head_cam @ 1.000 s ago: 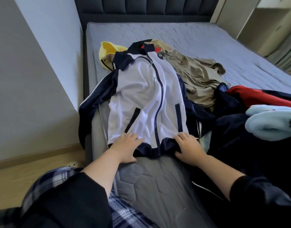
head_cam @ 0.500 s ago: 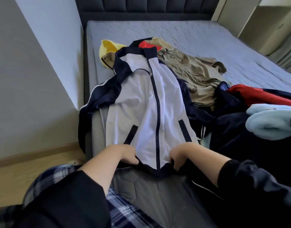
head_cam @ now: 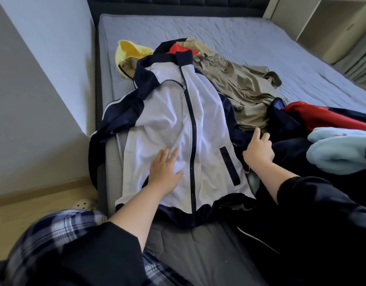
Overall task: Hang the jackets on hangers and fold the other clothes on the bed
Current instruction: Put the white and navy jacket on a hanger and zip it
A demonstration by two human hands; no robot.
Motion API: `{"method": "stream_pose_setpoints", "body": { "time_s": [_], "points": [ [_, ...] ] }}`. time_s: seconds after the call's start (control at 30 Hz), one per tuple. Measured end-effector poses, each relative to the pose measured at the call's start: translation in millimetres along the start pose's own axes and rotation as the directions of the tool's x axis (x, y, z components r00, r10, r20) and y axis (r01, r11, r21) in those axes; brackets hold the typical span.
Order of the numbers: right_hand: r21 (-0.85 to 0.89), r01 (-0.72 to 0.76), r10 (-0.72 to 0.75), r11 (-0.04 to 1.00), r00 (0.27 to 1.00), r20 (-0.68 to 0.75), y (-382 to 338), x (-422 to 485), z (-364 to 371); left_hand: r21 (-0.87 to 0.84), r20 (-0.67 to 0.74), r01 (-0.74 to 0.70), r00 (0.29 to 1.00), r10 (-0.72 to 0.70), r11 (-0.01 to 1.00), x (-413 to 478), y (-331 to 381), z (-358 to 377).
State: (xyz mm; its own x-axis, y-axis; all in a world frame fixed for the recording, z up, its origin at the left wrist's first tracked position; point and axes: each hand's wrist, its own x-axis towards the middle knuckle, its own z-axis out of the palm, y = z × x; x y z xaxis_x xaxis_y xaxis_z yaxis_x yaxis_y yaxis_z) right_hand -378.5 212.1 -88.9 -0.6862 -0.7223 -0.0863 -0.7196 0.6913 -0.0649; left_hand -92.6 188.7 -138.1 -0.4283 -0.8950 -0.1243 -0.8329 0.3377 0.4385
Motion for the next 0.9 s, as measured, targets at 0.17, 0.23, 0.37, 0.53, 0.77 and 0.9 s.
{"method": "stream_pose_setpoints", "body": {
  "time_s": [0.17,0.23,0.37,0.53,0.77,0.9],
  "points": [
    [0.149,-0.180,0.116,0.972,0.925,0.361,-2.3,15.3,-26.2,0.078,0.089,0.112,0.989,-0.119,0.991,7.2,6.1,19.3],
    [0.559,-0.211,0.227,0.802,0.973,0.042,-1.2,34.8,-49.1,0.082,0.081,0.159,0.983,-0.165,0.984,11.7,13.4,21.9],
    [0.741,0.080,0.388,0.667,0.812,-0.436,3.4,81.3,-120.4,0.089,0.067,0.230,0.970,-0.236,0.969,22.5,30.3,22.5],
    [-0.202,-0.130,0.075,0.971,0.963,-0.260,8.7,94.7,-123.7,0.108,0.129,0.237,0.960,-0.250,0.966,31.0,31.0,15.7],
    [0.202,0.141,-0.188,0.969,0.953,0.239,-57.1,28.3,-27.3,0.069,0.179,0.137,0.973,-0.147,0.988,25.2,12.6,2.6],
    [0.247,0.152,-0.230,0.957,0.918,0.324,-78.8,5.9,2.9,-0.052,0.006,0.184,0.983,-0.184,0.981,23.4,0.6,-7.2]
  ]
}}
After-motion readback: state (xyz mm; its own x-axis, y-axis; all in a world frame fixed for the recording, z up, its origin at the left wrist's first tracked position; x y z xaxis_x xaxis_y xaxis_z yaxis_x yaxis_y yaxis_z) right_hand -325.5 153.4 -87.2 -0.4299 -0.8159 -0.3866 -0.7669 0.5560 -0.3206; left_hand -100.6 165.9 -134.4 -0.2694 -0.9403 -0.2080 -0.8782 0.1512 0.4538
